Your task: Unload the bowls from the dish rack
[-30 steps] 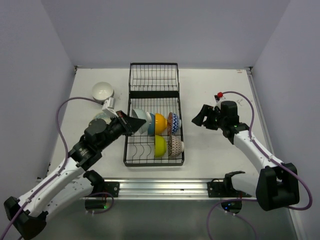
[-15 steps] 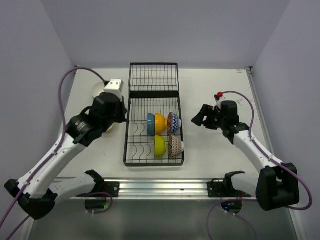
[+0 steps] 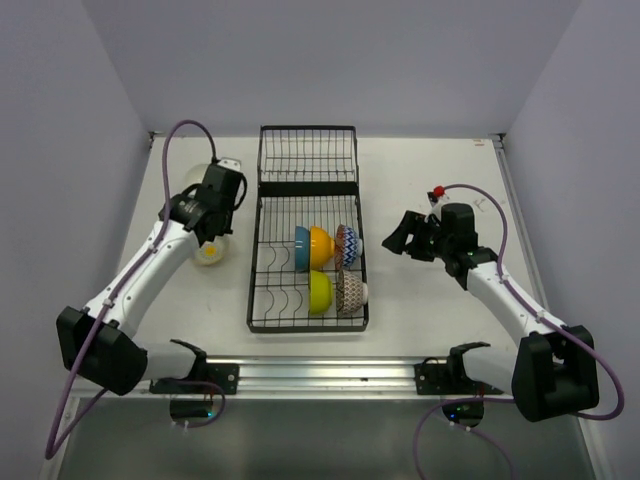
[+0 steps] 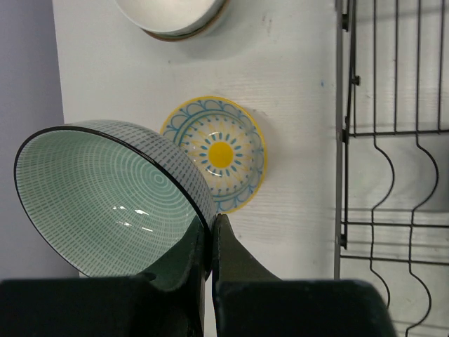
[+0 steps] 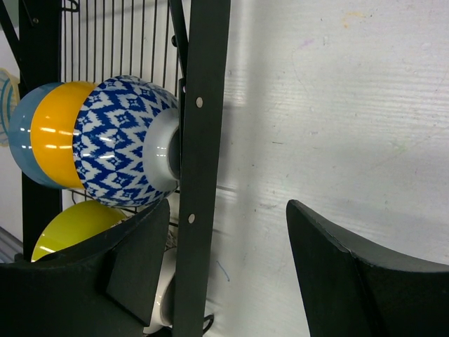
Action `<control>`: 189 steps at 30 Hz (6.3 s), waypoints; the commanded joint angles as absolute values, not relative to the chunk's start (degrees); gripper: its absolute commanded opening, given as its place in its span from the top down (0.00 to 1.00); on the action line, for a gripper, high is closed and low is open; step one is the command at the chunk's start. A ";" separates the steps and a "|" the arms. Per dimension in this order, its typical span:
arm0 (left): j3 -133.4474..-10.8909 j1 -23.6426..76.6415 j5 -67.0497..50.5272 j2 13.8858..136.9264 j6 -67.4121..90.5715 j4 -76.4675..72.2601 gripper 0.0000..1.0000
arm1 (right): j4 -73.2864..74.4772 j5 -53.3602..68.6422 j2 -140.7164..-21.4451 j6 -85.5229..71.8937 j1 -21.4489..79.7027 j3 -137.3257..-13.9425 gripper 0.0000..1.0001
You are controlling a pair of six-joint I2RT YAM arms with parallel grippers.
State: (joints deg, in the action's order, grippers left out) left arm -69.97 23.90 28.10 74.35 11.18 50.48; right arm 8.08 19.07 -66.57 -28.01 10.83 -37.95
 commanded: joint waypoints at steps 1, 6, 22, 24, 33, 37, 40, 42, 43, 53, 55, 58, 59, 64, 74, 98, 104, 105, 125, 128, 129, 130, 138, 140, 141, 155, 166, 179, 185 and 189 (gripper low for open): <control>-71.54 20.13 23.83 76.98 5.63 44.31 1.00 | 5.54 19.95 -65.04 -27.42 10.63 -37.71 0.28; -71.46 17.84 21.62 82.86 5.36 42.54 1.00 | 5.45 20.13 -65.30 -27.51 10.63 -37.71 0.28; -66.99 16.17 21.45 87.72 6.59 39.82 1.00 | 5.36 19.60 -65.66 -27.33 10.63 -37.71 0.28; -66.10 16.17 20.66 87.89 6.85 39.46 1.00 | 5.45 19.60 -65.74 -27.33 10.63 -37.79 0.28; -62.58 16.17 19.86 89.47 7.65 37.44 1.00 | 5.62 19.42 -65.74 -27.25 10.63 -37.71 0.28; -62.67 16.17 20.04 90.35 7.82 37.09 0.99 | 5.54 19.25 -65.74 -27.16 10.63 -37.71 0.28; -63.02 16.17 21.18 91.23 8.00 37.00 0.92 | 5.62 19.25 -65.74 -27.16 10.63 -37.71 0.28; -63.37 16.17 21.44 91.76 8.08 37.00 0.87 | 5.71 19.16 -65.83 -27.07 10.63 -37.71 0.28; -63.63 16.17 21.45 92.02 8.17 36.91 0.86 | 5.71 19.16 -65.83 -27.07 10.63 -37.71 0.28; -65.21 16.17 23.29 91.32 9.05 38.05 0.51 | 5.80 19.42 -66.18 -26.98 10.63 -37.97 0.28; -65.74 16.17 22.77 90.44 9.32 38.41 0.44 | 5.80 19.42 -66.27 -26.98 10.63 -37.97 0.28; -66.97 16.17 21.19 87.98 9.58 38.67 0.41 | 5.98 19.25 -66.36 -26.98 10.72 -38.06 0.28; -67.41 16.17 20.66 86.59 9.84 38.93 0.40 | 5.98 19.34 -66.44 -26.98 10.72 -38.06 0.28; -69.34 16.17 16.70 82.45 10.81 38.58 0.35 | 5.89 19.34 -66.71 -26.98 10.63 -38.14 0.28; -55.14 16.17 -18.75 68.04 24.33 16.74 0.35 | 6.50 19.07 -67.15 -26.81 10.63 -38.41 0.28; -35.42 25.39 -27.08 67.23 35.95 -8.53 0.41 | 6.59 19.42 -67.50 -26.72 10.63 -38.06 0.28; -34.54 26.28 -25.24 68.64 35.07 -8.88 0.41 | 6.50 19.25 -67.76 -26.72 10.63 -38.06 0.28; -34.63 26.28 -24.62 68.73 34.81 -8.53 0.41 | 6.59 19.25 -67.76 -26.72 10.63 -38.06 0.28; -34.19 26.28 -23.01 70.31 33.83 -12.81 0.42 | 6.50 19.16 -68.20 -26.63 10.63 -38.14 0.28; -32.70 26.37 -24.95 70.93 36.47 -17.13 0.43 | 6.42 19.16 -68.20 -26.63 10.63 -38.14 0.28; -32.61 26.37 -25.13 71.36 36.91 -17.57 0.46 | 6.59 19.16 -68.20 -26.63 10.63 -38.14 0.28; -32.61 26.37 -25.14 71.54 37.09 -18.01 0.48 | 6.50 19.16 -68.29 -26.63 10.63 -38.14 0.28; -31.55 26.28 -24.00 73.65 38.93 -19.42 0.64 | 6.50 18.98 -68.38 -26.63 10.63 -38.23 0.28; -30.77 26.37 -23.91 74.26 40.25 -20.56 0.68 | 6.50 18.98 -68.38 -26.63 10.55 -38.23 0.28; -30.41 26.37 -24.08 74.44 40.60 -21.09 0.70 | 6.50 18.98 -68.47 -26.63 10.72 -38.23 0.28; -27.60 26.28 -22.33 74.88 47.72 -26.01 1.00 | 6.68 18.98 -69.17 -26.54 10.63 -38.58 0.28; -24.26 25.14 -19.61 72.34 55.72 -29.36 1.00 | 6.59 19.07 -69.35 -26.54 10.63 -38.58 0.28; -21.88 24.96 -12.40 66.71 62.31 -27.86 1.00 | 6.33 19.07 -69.26 -26.63 10.63 -38.41 0.28; -21.53 24.96 -10.99 67.06 65.03 -29.09 1.00 | 6.24 19.16 -69.17 -26.63 10.64 -38.32 0.28; -21.09 24.96 -10.90 68.38 68.02 -31.19 1.00 | 6.15 19.07 -69.08 -26.63 10.63 -38.23 0.28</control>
